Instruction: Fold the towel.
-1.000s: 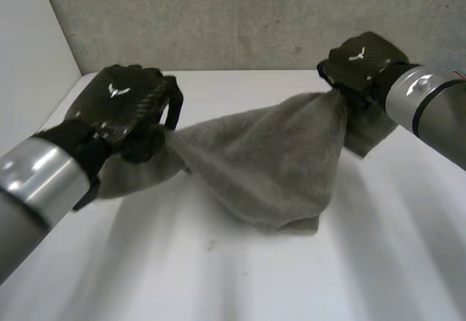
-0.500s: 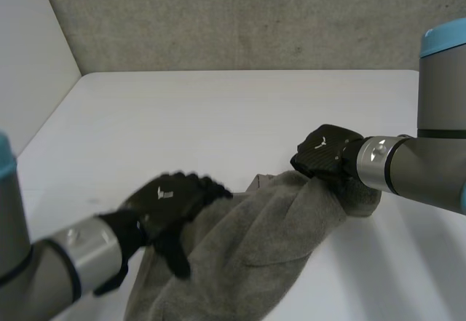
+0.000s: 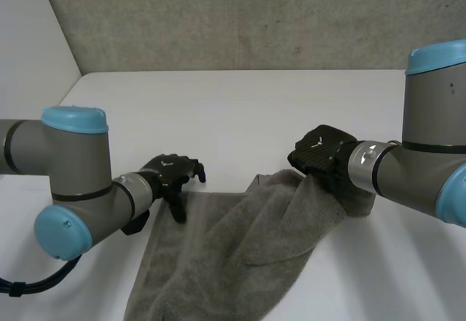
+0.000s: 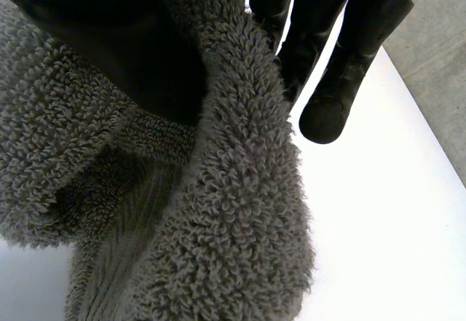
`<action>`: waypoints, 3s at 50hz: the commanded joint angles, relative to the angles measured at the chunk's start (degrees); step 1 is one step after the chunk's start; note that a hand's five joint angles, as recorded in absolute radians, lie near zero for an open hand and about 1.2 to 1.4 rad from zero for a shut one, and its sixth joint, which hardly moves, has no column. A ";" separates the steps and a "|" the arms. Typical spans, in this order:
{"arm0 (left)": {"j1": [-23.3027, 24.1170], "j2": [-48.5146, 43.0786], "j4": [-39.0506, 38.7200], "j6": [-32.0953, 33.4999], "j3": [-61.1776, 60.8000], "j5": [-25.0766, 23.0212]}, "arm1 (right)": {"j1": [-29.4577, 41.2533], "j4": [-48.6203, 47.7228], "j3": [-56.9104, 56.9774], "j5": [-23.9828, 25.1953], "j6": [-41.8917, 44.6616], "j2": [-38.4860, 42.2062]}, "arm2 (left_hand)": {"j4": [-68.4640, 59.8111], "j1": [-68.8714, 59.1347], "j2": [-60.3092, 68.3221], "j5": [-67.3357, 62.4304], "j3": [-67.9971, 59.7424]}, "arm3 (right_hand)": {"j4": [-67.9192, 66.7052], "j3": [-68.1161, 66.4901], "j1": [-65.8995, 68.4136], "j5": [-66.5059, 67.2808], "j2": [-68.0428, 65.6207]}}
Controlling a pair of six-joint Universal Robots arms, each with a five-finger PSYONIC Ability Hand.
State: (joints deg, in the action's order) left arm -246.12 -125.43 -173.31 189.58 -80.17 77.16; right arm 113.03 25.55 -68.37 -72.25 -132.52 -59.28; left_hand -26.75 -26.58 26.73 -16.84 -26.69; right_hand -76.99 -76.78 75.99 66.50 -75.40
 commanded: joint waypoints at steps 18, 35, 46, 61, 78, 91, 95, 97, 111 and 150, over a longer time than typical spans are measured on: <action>0.21 -2.27 -0.80 1.48 -0.69 1.76 | 0.53 -1.12 -0.98 0.00 0.07 0.22 | -12.55 -12.72 12.58 -12.47 -12.62 | -3.01 -3.22 4.01 3.50 -4.60; 0.65 -3.06 -3.35 4.92 -0.95 3.79 | 0.53 -1.82 -1.15 0.00 0.15 0.22 | -29.89 -30.06 29.91 -29.80 -29.95 | -3.01 -3.22 4.01 3.50 -4.60; 1.09 -2.45 -6.42 4.74 -1.30 3.97 | 0.53 -2.17 -1.33 -0.09 0.24 0.57 | -53.25 -53.42 53.27 -53.16 -53.31 | -3.01 -3.22 4.01 3.50 -4.60; 1.09 -2.01 -11.78 4.39 4.94 3.97 | 0.62 -5.07 3.24 -0.18 0.24 3.65 | -53.25 -53.42 53.27 -53.16 -53.31 | -3.01 -3.22 4.01 3.50 -4.60; -2.25 2.45 -20.04 -5.17 32.19 16.27 | 0.70 -40.23 31.37 -13.27 -7.56 6.04 | -53.25 -53.42 53.27 -53.16 -53.31 | -3.01 -3.22 4.01 3.50 -4.60; -4.63 6.34 -20.92 -8.97 14.19 10.05 | 0.97 -16.32 22.93 -1.67 -4.07 5.49 | -53.25 -53.42 53.27 -53.16 -53.31 | -3.01 -3.22 4.01 3.50 -4.60; -4.72 4.15 -22.50 -8.79 6.63 6.35 | 1.06 -12.37 17.24 -1.93 2.86 8.65 | -53.25 -53.42 53.27 -53.16 -53.31 | -3.01 -3.22 4.01 3.50 -4.60; -4.72 3.19 -22.68 -8.71 4.43 5.82 | 1.14 -12.28 14.87 -1.85 4.27 9.62 | -53.25 -53.42 53.27 -53.16 -53.31 | -3.01 -3.22 4.01 3.50 -4.60; -6.82 4.65 -19.44 -0.10 -9.20 6.08 | 1.85 -14.83 1.05 -1.58 5.17 12.54 | -53.25 -53.42 53.27 -53.16 -53.31 | 19.86 19.65 -18.86 -19.36 18.27; -9.55 12.32 -19.17 1.14 -14.40 5.73 | -13.80 -20.89 -17.41 5.19 -40.80 0.22 | -53.25 -53.42 53.27 -53.16 -53.31 | 66.06 65.85 -65.07 -65.57 64.48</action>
State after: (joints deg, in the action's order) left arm -254.73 -113.60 -192.48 190.72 -94.76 82.97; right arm 99.60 4.29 -83.16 -69.65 -173.46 -60.09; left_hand -69.80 -46.41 69.81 -59.49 -69.68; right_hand -14.86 -14.11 13.58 3.68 -14.44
